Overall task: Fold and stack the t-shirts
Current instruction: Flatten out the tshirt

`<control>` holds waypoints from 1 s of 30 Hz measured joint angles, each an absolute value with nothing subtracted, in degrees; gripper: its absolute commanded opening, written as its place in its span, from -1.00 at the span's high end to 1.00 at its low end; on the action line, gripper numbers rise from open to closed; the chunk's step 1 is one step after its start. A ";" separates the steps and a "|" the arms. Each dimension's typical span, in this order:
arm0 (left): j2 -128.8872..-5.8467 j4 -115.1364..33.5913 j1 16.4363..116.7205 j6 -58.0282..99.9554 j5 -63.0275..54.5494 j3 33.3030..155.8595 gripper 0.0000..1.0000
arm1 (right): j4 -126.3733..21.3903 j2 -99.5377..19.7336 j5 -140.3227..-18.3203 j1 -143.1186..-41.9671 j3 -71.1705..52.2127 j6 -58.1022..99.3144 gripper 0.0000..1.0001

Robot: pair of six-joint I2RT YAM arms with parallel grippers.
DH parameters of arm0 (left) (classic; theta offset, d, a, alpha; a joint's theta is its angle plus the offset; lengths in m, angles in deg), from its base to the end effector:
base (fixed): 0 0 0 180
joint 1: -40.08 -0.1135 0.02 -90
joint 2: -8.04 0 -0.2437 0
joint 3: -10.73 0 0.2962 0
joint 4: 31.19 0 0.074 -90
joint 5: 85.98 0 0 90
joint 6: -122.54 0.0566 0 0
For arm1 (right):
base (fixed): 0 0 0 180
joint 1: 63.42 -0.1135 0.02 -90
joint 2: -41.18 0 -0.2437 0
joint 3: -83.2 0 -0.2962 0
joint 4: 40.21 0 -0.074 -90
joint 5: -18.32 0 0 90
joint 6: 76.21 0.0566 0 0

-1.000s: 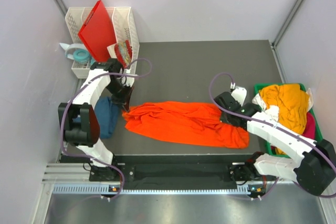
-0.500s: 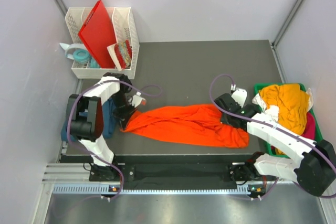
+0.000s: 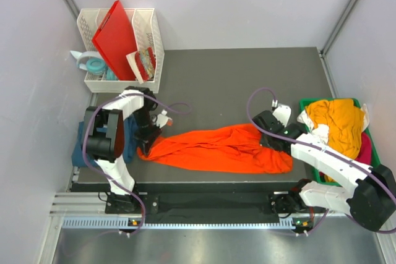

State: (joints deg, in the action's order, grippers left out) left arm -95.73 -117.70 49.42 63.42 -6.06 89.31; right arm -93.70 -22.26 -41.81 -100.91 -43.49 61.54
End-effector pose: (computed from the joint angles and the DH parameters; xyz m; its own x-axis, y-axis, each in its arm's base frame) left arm 0.2925 -0.0581 0.1036 -0.7376 0.6334 0.2339 0.5529 0.7654 -0.3293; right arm 0.2213 0.1342 0.1691 -0.7386 0.2424 -0.6290 0.2894 0.9568 0.0289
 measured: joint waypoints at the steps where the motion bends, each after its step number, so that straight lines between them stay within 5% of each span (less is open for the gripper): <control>1: -95.66 -117.59 49.40 63.04 -6.68 90.81 0.23 | -93.70 -22.26 -41.81 -100.91 -43.49 61.54 1.00; 5: -94.00 -116.57 49.40 61.38 -8.78 95.82 -0.13 | -93.72 -22.26 -41.81 -100.91 -43.49 61.52 1.00; 12: -89.41 -113.05 49.40 57.03 -9.80 98.88 -0.20 | -93.70 -22.26 -41.81 -100.91 -43.49 61.41 1.00; 20: -89.32 -108.46 49.23 53.69 -9.12 95.36 -0.17 | -93.74 -22.26 -41.81 -100.91 -43.49 61.34 1.00; 27: -90.98 -107.78 49.23 53.23 -8.78 93.87 0.20 | -93.74 -22.24 -41.79 -100.91 -43.49 61.34 1.00; 30: -91.36 -107.80 49.23 53.27 -8.75 93.46 0.20 | -93.74 -22.24 -41.79 -100.91 -43.49 61.25 1.00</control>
